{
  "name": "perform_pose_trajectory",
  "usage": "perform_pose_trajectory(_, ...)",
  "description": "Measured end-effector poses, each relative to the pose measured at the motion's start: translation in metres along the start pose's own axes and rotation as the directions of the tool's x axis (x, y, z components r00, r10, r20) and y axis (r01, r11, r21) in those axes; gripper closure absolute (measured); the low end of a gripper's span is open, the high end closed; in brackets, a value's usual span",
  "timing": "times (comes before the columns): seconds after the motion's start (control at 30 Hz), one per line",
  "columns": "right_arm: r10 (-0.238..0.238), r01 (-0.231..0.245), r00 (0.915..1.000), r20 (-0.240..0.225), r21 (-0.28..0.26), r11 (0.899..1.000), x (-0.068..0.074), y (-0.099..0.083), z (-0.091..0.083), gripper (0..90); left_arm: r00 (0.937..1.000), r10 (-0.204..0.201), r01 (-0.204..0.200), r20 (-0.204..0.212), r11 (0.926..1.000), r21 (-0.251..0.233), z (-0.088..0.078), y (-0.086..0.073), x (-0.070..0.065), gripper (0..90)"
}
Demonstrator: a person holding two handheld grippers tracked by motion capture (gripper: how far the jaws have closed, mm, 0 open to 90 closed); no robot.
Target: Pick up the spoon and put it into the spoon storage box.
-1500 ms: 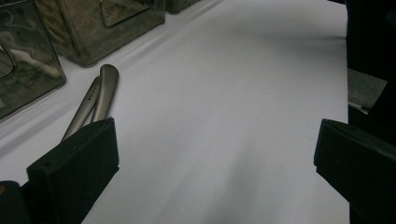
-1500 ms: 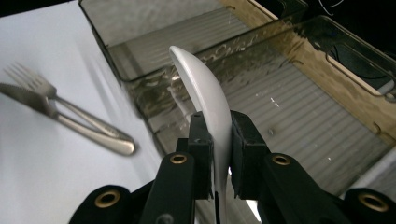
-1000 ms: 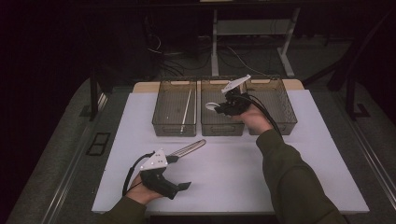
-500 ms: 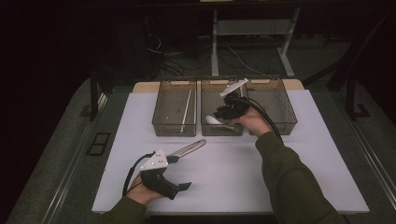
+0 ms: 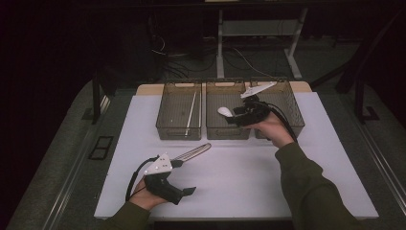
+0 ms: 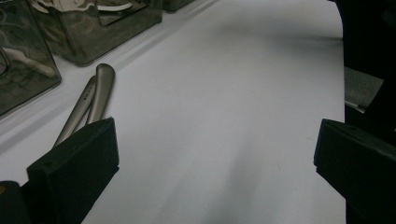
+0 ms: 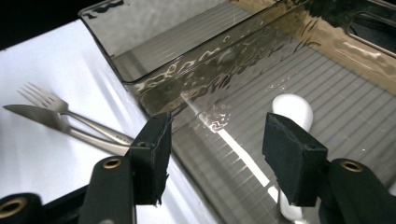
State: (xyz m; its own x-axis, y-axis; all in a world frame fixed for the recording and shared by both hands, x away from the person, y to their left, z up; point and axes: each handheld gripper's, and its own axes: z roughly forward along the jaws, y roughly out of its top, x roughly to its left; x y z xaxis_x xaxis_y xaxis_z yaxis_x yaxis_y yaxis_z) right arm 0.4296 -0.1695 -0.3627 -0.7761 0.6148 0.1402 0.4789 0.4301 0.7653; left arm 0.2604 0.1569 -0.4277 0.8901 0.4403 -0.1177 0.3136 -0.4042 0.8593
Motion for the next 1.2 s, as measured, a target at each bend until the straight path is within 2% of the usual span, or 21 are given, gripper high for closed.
perform_pose_trajectory(0.2, 0.003, -0.004, 0.9997, -0.023, -0.043, 0.999, 0.004, -0.014, -0.021, 39.0, 1.0, -0.005, 0.005, -0.005, 1.0, 0.002, 0.0, 0.0, 0.0, 0.0)
perform_pose_trajectory(0.47, -0.011, 0.009, 0.9996, -0.027, -0.079, 0.997, 0.015, -0.04, -0.048, 37.3, 0.9999, -0.005, 0.005, -0.009, 1.0, 0.005, -0.001, 0.0, 0.0, 0.0)
perform_pose_trajectory(0.67, 0.011, -0.011, 0.9999, -0.009, -0.088, 0.996, 0.023, -0.072, -0.061, 34.6, 0.9999, -0.008, 0.008, -0.015, 0.9999, 0.007, -0.001, 0.0, 0.0, 0.0)
perform_pose_trajectory(0.8, 0.03, -0.027, 0.9992, 0.027, -0.086, 0.996, 0.028, -0.094, -0.067, 32.3, 0.9997, -0.009, 0.01, -0.023, 0.9999, 0.01, -0.002, 0.0, 0.0, 0.0)
perform_pose_trajectory(0.9, 0.054, -0.052, 0.9982, 0.024, -0.096, 0.994, 0.03, -0.111, -0.074, 30.4, 0.9996, -0.009, 0.009, -0.025, 0.9999, 0.009, -0.003, 0.0, 0.0, 0.0)
perform_pose_trajectory(1.2, 0.071, -0.065, 0.996, 0.055, -0.11, 0.992, 0.035, -0.154, -0.092, 27.3, 0.9994, -0.008, 0.008, -0.033, 0.9999, 0.008, -0.004, 0.001, 0.0, 0.0)
